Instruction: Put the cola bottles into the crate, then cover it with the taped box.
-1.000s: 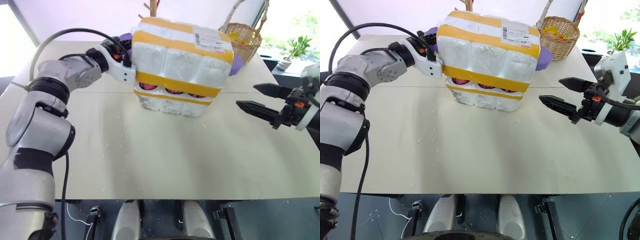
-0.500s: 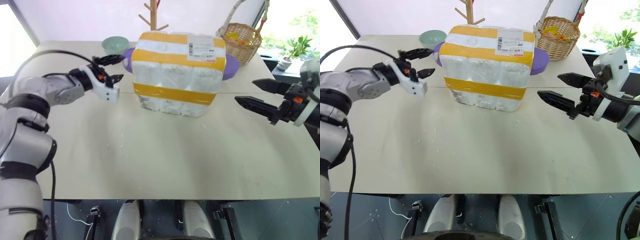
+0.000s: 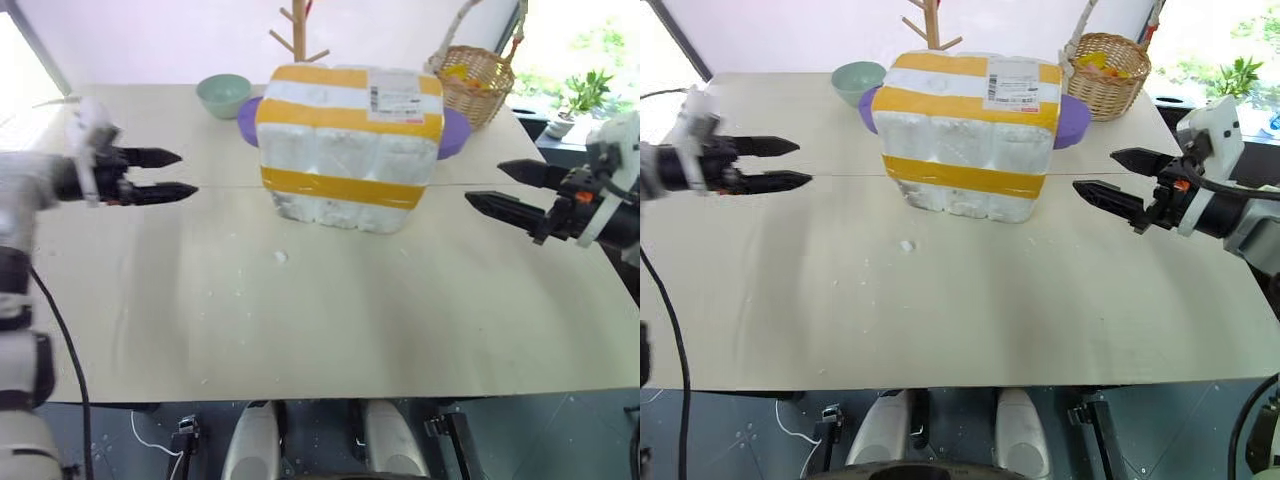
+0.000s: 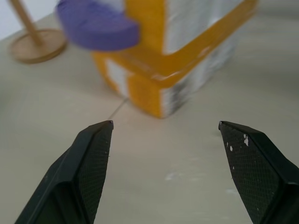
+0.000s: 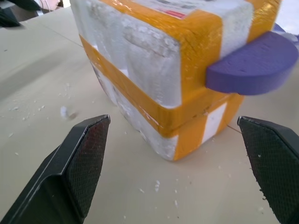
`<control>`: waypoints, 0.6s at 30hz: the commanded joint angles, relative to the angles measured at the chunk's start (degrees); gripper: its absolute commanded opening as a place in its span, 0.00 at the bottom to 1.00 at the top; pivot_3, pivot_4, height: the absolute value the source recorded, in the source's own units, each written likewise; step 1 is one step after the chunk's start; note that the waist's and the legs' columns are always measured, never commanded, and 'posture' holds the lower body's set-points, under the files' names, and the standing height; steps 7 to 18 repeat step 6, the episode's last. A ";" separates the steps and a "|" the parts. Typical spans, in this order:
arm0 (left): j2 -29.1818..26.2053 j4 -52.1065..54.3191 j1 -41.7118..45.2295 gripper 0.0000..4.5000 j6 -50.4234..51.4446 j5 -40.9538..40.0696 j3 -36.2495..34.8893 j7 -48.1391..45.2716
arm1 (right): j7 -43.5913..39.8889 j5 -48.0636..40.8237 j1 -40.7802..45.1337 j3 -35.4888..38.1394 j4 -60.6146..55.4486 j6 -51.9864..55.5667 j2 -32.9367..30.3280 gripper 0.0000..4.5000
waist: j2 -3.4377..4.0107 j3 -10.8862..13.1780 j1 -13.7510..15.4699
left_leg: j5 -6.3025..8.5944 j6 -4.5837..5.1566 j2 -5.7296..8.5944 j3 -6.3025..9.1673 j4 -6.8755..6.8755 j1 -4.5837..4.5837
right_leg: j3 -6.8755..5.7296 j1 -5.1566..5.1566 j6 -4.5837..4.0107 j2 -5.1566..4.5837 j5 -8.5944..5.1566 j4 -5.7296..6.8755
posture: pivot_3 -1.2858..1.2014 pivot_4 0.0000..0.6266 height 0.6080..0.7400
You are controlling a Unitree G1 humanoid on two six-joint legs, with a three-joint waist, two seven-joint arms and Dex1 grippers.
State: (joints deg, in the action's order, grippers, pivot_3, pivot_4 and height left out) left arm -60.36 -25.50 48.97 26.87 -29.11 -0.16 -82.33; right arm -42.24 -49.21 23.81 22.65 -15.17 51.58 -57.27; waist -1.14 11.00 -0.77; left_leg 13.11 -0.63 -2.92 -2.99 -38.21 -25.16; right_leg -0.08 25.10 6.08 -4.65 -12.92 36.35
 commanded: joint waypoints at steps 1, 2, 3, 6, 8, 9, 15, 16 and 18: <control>-2.96 5.29 -2.57 0.84 6.08 -2.04 -1.82 -3.79 | -1.76 1.67 3.11 -0.80 1.56 -2.36 -0.80 1.00 | 0.11 -0.04 -0.11 | 0.00 0.00 0.00 0.00 0.03 0.09 | 0.00 -0.06 -0.01 0.01 0.00 0.00 | 0.52 0.24 1.00; -3.38 5.77 -2.70 0.84 7.19 -1.88 -1.92 -3.97 | -2.22 2.09 3.74 -1.35 2.17 -2.63 -0.84 1.00 | 0.10 -0.04 -0.10 | 0.00 0.00 0.00 -0.01 0.07 0.25 | 0.00 -0.18 -0.02 0.02 -0.02 0.00 | 0.52 0.24 1.00; -3.64 6.14 -2.77 0.84 7.36 -1.52 -2.13 -4.09 | -2.74 2.48 4.20 -1.80 2.60 -2.88 -0.94 1.00 | 0.10 -0.04 -0.08 | 0.00 0.00 -0.02 0.00 0.08 0.32 | 0.00 -0.25 -0.08 0.04 -0.05 0.00 | 0.52 0.24 1.00; -3.98 6.40 -2.65 0.84 6.81 -0.09 -2.27 -4.35 | -3.97 3.60 5.25 -2.79 3.58 -3.46 -1.01 1.00 | 0.09 -0.03 -0.03 | 0.00 0.00 -0.02 0.00 0.07 0.35 | 0.00 -0.29 -0.20 0.05 -0.11 -0.02 | 0.52 0.24 1.00; -3.98 6.40 -2.65 0.84 6.81 -0.09 -2.27 -4.35 | -3.97 3.60 5.25 -2.79 3.58 -3.46 -1.01 1.00 | 0.09 -0.03 -0.03 | 0.00 0.00 -0.02 0.00 0.07 0.35 | 0.00 -0.29 -0.20 0.05 -0.11 -0.02 | 0.52 0.24 1.00; -3.98 6.40 -2.65 0.84 6.81 -0.09 -2.27 -4.35 | -3.97 3.60 5.25 -2.79 3.58 -3.46 -1.01 1.00 | 0.09 -0.03 -0.03 | 0.00 0.00 -0.02 0.00 0.07 0.35 | 0.00 -0.29 -0.20 0.05 -0.11 -0.02 | 0.52 0.24 1.00; -3.98 6.40 -2.65 0.84 6.81 -0.09 -2.27 -4.35 | -3.97 3.60 5.25 -2.79 3.58 -3.46 -1.01 1.00 | 0.09 -0.03 -0.03 | 0.00 0.00 -0.02 0.00 0.07 0.35 | 0.00 -0.29 -0.20 0.05 -0.11 -0.02 | 0.52 0.24 1.00; -3.98 6.40 -2.65 0.84 6.81 -0.09 -2.27 -4.35 | -3.97 3.60 5.25 -2.79 3.58 -3.46 -1.01 1.00 | 0.09 -0.03 -0.03 | 0.00 0.00 -0.02 0.00 0.07 0.35 | 0.00 -0.29 -0.20 0.05 -0.11 -0.02 | 0.52 0.24 1.00; -3.98 6.40 -2.65 0.84 6.81 -0.09 -2.27 -4.35 | -3.97 3.60 5.25 -2.79 3.58 -3.46 -1.01 1.00 | 0.09 -0.03 -0.03 | 0.00 0.00 -0.02 0.00 0.07 0.35 | 0.00 -0.29 -0.20 0.05 -0.11 -0.02 | 0.52 0.24 1.00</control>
